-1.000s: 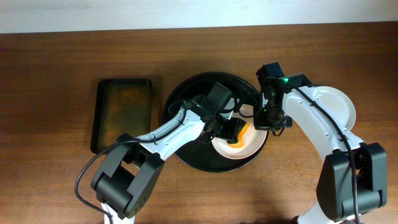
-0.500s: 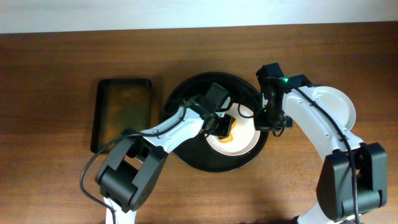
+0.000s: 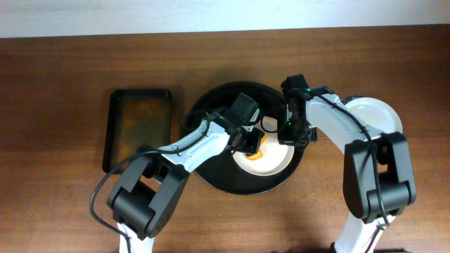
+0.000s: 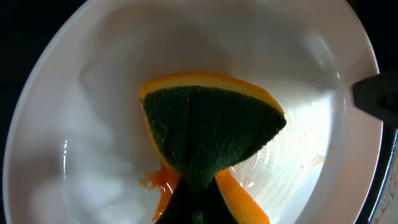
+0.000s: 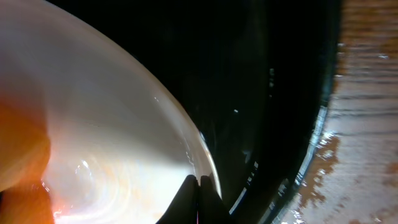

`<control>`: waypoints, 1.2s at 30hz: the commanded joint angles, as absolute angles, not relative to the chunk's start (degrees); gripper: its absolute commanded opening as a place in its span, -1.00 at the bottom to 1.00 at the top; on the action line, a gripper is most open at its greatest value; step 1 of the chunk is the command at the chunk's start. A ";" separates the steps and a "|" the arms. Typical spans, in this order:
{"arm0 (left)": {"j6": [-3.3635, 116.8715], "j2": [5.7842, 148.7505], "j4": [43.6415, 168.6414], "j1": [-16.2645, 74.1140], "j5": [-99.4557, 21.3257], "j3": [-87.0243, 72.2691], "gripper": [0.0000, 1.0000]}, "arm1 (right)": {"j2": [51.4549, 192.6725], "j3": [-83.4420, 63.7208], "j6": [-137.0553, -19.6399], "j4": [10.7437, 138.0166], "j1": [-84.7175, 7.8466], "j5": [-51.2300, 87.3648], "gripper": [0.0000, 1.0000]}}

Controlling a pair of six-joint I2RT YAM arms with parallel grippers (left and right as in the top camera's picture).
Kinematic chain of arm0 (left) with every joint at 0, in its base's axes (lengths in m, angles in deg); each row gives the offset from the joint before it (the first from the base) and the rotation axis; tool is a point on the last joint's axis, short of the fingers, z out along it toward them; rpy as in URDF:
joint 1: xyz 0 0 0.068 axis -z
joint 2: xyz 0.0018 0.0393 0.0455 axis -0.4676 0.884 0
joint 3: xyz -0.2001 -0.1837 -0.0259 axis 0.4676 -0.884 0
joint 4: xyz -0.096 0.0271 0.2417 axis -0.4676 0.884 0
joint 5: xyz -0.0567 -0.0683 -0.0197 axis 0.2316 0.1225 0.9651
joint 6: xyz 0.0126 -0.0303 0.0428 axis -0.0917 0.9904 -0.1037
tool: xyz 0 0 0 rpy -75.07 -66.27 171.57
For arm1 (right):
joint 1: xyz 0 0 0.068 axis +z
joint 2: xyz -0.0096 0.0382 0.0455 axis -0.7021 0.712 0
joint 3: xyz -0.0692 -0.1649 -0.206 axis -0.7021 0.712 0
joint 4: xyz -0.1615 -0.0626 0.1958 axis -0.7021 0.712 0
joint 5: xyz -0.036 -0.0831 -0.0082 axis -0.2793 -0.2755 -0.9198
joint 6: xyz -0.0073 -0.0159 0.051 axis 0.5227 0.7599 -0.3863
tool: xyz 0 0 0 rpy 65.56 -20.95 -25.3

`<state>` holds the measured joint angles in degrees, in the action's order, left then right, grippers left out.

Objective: Clean dirty plates on tray and stack at the side
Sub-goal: 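Scrub the last plate with the sponge in the left gripper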

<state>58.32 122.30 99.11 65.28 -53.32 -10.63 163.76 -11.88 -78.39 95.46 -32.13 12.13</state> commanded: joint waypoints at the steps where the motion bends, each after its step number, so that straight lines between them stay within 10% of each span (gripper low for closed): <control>1: 58.86 123.37 99.81 64.28 -56.73 -11.46 -0.99 | 165.92 -11.47 -78.46 95.26 -31.87 13.18 -0.92; 36: 63.37 116.51 88.78 59.49 -53.64 -11.33 -0.99 | 166.20 -7.23 -78.46 94.26 -31.87 12.99 -0.92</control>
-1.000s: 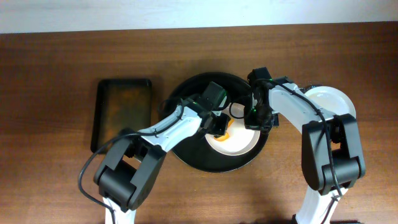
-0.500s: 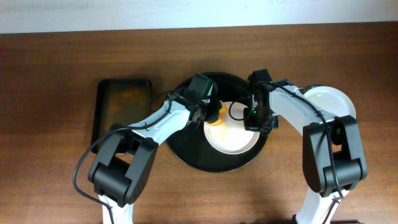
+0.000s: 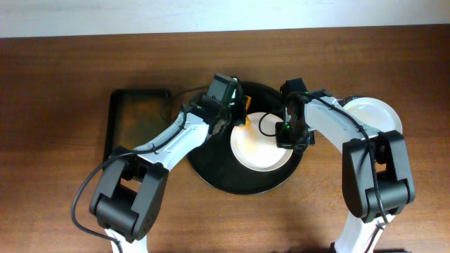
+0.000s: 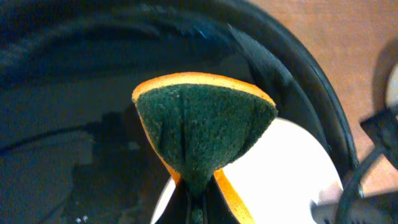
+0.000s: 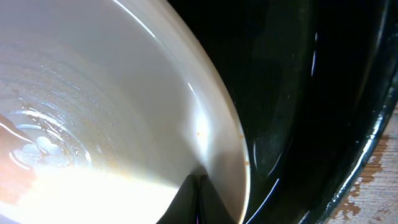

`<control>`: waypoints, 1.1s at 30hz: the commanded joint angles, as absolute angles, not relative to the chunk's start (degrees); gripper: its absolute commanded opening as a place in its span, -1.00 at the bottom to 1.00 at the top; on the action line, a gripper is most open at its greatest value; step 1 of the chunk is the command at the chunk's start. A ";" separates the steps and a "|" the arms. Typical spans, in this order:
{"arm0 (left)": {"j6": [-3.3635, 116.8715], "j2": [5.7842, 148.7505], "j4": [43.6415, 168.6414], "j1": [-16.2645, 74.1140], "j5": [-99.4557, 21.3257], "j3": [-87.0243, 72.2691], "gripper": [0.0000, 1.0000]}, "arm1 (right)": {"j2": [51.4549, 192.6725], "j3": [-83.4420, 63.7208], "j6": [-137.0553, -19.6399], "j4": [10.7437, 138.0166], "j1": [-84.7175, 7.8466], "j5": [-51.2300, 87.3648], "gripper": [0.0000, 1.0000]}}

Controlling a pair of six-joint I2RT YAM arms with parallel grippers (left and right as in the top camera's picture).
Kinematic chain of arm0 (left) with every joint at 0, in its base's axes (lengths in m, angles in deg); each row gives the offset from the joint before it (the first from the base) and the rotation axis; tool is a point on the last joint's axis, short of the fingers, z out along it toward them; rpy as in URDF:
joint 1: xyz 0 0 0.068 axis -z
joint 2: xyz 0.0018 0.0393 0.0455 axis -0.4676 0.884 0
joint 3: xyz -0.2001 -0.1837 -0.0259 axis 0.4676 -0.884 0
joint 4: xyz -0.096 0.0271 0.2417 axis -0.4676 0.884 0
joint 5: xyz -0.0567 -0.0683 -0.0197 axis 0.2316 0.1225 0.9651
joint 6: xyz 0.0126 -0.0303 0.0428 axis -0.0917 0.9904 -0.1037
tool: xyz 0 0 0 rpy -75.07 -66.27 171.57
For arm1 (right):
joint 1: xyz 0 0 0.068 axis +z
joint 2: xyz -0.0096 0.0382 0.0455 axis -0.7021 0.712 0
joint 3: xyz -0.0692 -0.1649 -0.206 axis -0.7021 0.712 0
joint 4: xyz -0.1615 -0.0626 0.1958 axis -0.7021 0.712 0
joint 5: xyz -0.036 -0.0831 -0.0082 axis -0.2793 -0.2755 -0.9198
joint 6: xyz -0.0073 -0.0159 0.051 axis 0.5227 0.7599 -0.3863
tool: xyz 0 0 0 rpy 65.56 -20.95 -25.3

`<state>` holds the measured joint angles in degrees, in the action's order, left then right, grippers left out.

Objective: Clean dirty plates on tray and stack at the side
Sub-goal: 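Scrub the last plate with the sponge in the left gripper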

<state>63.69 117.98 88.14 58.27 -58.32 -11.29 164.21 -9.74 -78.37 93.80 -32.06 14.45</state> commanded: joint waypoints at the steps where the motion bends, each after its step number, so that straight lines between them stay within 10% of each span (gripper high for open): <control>1: 57.60 116.56 88.73 61.63 -51.46 -11.36 -0.99 | 166.20 -7.23 -78.46 94.26 -31.87 12.99 -0.92; 16: 47.52 124.34 87.44 62.33 -81.45 -11.36 -0.99 | 166.20 -7.23 -78.44 94.91 -31.87 12.99 -0.92; 33: 46.86 110.09 95.14 61.74 -88.53 -10.90 -0.99 | 166.20 -7.23 -78.44 95.13 -31.87 12.99 -0.92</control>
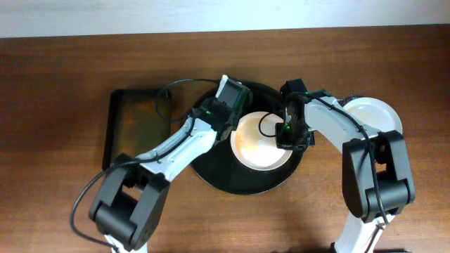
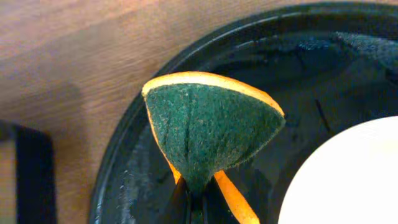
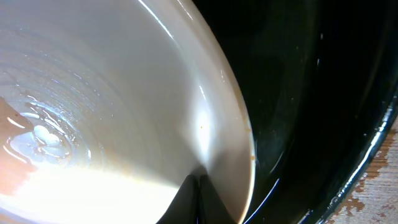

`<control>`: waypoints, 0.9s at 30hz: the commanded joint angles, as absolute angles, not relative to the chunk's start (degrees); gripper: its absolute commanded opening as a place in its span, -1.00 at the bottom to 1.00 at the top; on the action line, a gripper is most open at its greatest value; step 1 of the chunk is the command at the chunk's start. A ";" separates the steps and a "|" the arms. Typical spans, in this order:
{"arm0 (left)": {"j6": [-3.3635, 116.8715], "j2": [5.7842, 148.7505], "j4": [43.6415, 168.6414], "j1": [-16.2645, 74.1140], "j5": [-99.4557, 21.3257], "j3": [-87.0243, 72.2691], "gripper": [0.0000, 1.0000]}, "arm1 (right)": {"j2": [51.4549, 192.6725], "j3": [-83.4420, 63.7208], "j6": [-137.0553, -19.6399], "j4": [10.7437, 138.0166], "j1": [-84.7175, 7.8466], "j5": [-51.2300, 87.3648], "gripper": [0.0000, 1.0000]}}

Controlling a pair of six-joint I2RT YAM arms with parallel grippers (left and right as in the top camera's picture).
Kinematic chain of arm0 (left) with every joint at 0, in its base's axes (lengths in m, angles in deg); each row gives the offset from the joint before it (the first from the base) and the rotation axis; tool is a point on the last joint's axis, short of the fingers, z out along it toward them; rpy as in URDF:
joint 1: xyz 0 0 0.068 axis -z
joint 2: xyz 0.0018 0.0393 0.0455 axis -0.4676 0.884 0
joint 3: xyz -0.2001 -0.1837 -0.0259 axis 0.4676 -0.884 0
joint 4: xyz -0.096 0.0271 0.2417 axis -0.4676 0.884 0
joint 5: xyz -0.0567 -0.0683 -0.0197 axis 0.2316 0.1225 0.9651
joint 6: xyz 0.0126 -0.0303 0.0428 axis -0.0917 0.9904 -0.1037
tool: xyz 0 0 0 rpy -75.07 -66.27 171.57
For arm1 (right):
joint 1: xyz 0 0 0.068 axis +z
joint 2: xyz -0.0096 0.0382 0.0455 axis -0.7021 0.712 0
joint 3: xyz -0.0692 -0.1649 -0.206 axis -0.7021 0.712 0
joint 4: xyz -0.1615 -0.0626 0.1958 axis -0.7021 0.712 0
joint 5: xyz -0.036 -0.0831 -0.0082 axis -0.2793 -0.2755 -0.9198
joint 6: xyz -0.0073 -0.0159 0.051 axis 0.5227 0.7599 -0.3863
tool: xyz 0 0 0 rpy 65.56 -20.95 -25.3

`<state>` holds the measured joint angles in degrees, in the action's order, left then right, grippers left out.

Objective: Clean dirty plates on tray and stack at the side
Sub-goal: 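Scrub the last plate with the sponge in the left gripper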

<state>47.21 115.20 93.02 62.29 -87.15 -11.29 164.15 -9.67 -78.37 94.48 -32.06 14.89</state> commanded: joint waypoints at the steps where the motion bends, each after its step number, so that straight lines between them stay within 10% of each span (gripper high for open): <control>1: 48.46 108.71 96.69 61.44 -88.53 -10.90 -0.99 | 166.20 -7.23 -78.44 95.13 -31.87 12.99 -0.92; 11: 54.58 101.95 119.27 45.37 -69.38 -10.92 -0.99 | 159.58 -14.96 -78.26 100.44 -32.59 12.99 -0.26; 16: 52.26 101.98 116.97 44.37 -55.26 -10.94 -0.99 | 159.65 -14.96 -78.28 101.19 -33.00 13.01 -0.37; 20: 48.90 103.38 106.81 51.43 -50.54 -11.29 -1.00 | 159.67 -14.81 -78.28 101.21 -33.00 13.01 -0.90; 27: 49.62 113.89 97.17 60.76 -48.22 -11.29 -0.99 | 161.29 -12.06 -78.28 98.85 -33.00 13.07 -0.92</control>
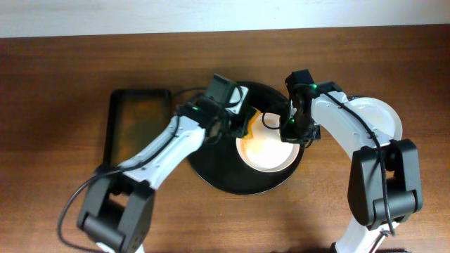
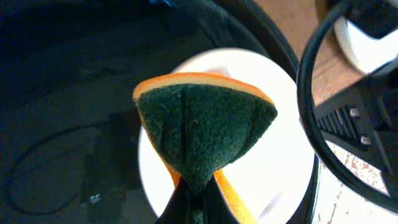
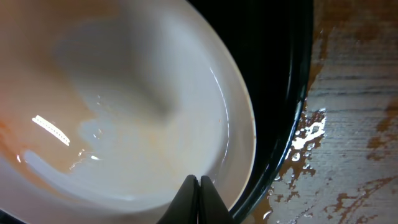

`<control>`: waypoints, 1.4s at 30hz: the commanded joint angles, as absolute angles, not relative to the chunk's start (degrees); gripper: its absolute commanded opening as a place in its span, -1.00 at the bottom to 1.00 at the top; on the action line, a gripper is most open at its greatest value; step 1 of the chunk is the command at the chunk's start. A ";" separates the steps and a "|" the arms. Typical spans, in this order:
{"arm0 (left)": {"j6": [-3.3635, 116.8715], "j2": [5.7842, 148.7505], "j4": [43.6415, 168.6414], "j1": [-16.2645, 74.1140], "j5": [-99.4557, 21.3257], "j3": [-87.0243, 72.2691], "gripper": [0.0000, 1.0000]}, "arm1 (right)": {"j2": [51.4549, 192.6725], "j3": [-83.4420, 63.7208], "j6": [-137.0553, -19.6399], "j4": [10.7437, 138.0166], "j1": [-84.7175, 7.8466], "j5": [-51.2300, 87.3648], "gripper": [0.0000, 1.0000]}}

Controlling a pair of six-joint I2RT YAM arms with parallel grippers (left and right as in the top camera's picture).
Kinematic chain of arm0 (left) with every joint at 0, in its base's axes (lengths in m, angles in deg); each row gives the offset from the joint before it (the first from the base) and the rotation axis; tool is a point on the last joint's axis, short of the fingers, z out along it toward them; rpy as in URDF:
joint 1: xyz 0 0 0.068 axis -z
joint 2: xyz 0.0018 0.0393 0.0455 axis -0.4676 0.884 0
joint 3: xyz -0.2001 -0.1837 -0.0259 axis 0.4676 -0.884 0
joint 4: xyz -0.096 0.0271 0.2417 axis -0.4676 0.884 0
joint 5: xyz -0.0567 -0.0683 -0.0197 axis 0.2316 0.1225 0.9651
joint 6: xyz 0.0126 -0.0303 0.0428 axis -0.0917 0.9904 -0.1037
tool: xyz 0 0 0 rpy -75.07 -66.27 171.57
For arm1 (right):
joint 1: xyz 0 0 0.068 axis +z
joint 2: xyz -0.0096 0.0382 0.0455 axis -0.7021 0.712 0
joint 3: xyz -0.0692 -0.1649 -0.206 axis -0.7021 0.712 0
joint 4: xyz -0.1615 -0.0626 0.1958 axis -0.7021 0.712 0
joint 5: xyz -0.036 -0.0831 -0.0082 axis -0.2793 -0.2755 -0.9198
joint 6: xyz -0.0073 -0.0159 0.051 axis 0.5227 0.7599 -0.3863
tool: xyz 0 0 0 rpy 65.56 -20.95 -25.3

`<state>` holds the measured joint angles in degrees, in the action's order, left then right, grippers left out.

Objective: Clean dirty plates on tray and stack at the side
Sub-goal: 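Scrub the last plate with the sponge in the left gripper, then return the sponge to the dark tray with the left gripper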

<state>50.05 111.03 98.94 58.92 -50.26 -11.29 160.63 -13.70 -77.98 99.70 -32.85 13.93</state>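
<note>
A white plate (image 1: 266, 151) with an orange film lies in the round black tray (image 1: 211, 165). My left gripper (image 1: 235, 121) is shut on a folded orange-and-green sponge (image 2: 205, 127), held just above the plate's (image 2: 273, 162) left part. At the plate's right edge my right gripper (image 1: 295, 132) is shut on the rim, its fingers (image 3: 198, 190) pressed together over the plate (image 3: 124, 106). The left gripper (image 2: 198, 199) shows only its dark tips under the sponge.
A white plate (image 1: 380, 116) sits on the table right of the tray, partly under my right arm. A rectangular black tray (image 1: 137, 126) lies at the left. Water spots the wood (image 3: 354, 124) beside the tray's rim (image 3: 292, 93). A cable (image 2: 323, 81) loops near my right gripper.
My left gripper has moved with the sponge from the tray's far left rim to just over the plate. The right gripper and the plate have shifted slightly, showing the tray's rim and wet wood.
The sponge was pressed into the plate while my right gripper held its rim. Then the sponge was off the plate at the tray's far side, then at its left rim. Now it is back over the plate, with the right gripper still on the rim.
</note>
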 commanded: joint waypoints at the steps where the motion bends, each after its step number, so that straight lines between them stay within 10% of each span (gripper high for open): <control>1: 49.64 115.53 96.56 61.55 -48.24 -11.29 -1.00 | 161.31 -10.55 -78.33 97.08 -33.00 13.05 -0.92; 31: 51.98 108.99 96.80 56.52 -71.09 -8.60 -0.99 | 161.33 -3.29 -78.44 91.00 -33.00 13.42 -0.92; 42: 47.28 107.16 108.86 20.50 -25.23 -12.73 -1.00 | 161.33 -3.27 -78.44 91.05 -33.00 13.42 -0.92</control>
